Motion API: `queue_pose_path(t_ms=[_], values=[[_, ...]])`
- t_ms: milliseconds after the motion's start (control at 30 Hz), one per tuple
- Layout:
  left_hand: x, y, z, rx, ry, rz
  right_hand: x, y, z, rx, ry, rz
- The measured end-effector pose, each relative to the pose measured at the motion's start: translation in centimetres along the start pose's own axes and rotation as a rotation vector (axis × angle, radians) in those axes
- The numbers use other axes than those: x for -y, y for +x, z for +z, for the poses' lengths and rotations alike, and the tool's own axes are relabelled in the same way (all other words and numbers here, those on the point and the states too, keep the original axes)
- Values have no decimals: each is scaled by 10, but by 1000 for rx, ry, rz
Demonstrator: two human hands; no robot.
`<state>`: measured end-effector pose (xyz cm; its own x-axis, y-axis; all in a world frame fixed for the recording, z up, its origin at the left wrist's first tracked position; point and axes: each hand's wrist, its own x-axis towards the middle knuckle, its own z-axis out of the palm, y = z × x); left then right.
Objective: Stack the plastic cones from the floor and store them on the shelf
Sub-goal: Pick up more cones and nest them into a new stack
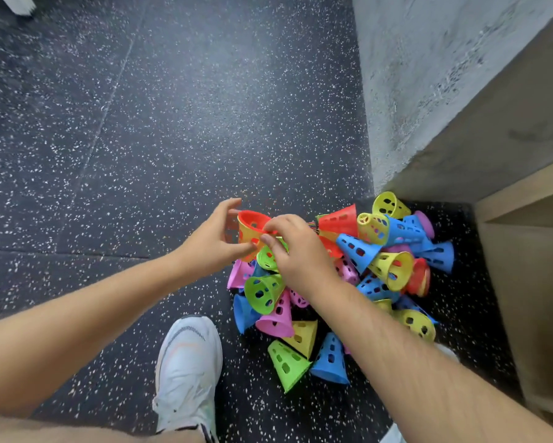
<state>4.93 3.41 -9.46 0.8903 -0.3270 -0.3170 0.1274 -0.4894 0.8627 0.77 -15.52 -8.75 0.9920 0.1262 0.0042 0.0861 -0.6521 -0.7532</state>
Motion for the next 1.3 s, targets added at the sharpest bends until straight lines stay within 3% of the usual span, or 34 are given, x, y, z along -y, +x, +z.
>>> queue_pose_path(t_ms=[300, 400, 500, 633, 767, 1133, 1233, 1300], values=[[14, -49, 17, -55, 29, -43, 20, -47, 3, 107, 9, 17], [22, -58, 13, -74, 16, -90, 8, -44, -3, 76, -237, -31], [26, -60, 12, -81, 24, -107, -2, -31, -2, 180, -494, -1], [24, -55, 19, -106, 4, -130, -9, -19, 11, 300, -670, 24], [27, -46, 18, -95, -19, -143, -18, -21, 22, 245, -752, -18], [42, -43, 18, -35, -97, -182, -4, -13, 4, -266, -188, -23], [45, -42, 19, -31, -140, -171, 9, -8, 6, -300, -127, -43], [44, -42, 19, -44, -170, -140, 17, -5, 10, -231, -102, -64]])
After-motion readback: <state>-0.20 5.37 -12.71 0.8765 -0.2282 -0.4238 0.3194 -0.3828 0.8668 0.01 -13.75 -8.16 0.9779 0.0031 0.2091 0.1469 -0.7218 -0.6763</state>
